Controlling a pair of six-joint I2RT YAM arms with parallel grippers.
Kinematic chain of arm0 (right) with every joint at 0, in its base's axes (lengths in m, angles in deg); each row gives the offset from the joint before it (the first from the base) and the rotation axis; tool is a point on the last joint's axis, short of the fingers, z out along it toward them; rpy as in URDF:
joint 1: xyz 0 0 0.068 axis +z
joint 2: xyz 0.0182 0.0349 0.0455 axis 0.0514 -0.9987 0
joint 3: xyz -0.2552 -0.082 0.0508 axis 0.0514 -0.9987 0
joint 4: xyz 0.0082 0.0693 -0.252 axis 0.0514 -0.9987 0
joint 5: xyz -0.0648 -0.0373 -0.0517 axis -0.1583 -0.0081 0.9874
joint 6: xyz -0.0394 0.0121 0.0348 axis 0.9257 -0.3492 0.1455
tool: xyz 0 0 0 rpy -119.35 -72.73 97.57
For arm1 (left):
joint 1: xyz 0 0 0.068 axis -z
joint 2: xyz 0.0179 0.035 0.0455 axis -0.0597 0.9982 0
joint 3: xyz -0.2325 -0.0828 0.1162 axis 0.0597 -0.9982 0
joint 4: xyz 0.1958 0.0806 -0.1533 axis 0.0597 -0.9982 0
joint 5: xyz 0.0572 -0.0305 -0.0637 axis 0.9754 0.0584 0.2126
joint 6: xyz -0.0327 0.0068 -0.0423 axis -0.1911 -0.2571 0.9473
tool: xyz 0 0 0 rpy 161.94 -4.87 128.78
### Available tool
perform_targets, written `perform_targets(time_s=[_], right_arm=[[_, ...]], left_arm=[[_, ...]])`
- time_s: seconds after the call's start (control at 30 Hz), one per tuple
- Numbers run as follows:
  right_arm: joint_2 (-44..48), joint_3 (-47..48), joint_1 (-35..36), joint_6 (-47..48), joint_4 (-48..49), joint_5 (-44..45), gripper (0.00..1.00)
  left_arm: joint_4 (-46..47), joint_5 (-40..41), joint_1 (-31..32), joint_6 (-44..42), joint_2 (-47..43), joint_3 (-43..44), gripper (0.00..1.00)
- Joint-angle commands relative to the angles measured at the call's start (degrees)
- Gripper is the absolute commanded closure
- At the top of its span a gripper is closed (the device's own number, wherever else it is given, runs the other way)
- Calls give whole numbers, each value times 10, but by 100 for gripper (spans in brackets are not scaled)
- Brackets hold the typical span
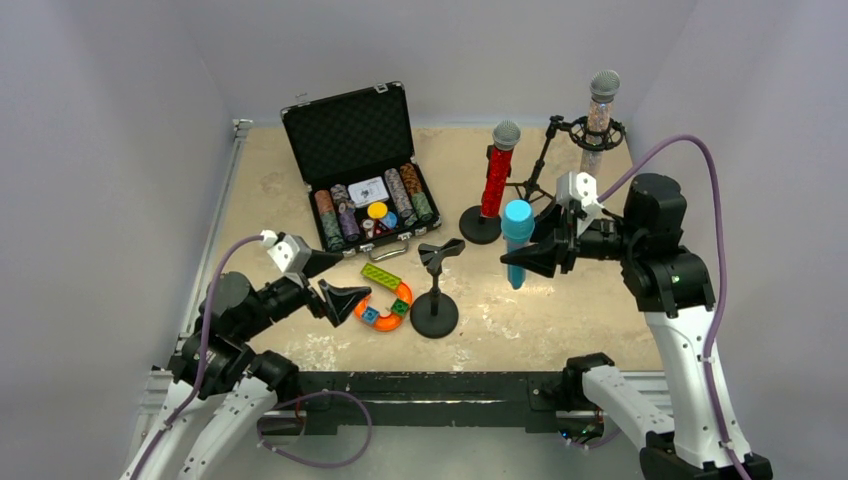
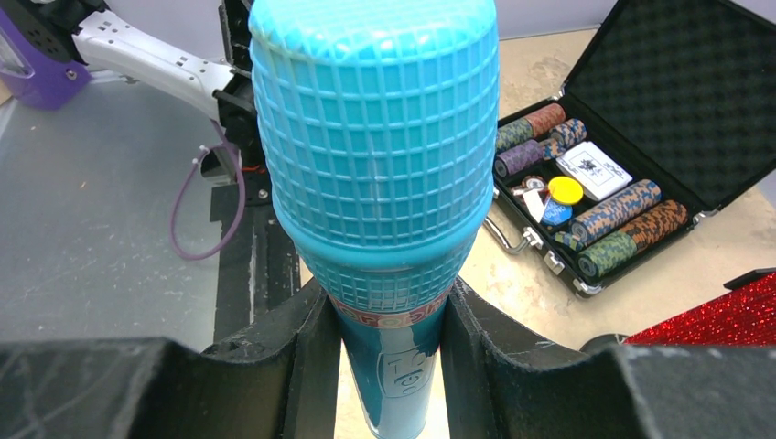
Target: Attach the microphones to the stand
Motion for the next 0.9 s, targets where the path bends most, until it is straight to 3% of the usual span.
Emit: perform_targets(time_s=[0.0,0.13,0.87], right_arm=[[6,1,-4,4,28,-25,100],[7,-3,-5,4,30,-27,100],[5,-11,-13,-2,38,-47,100]], left_arm=[[76,-40,-1,-24,-11,-14,1],[115,-58,-1,-20,-25,-34,1],[124,-95,-1,2,-26,-46,1]])
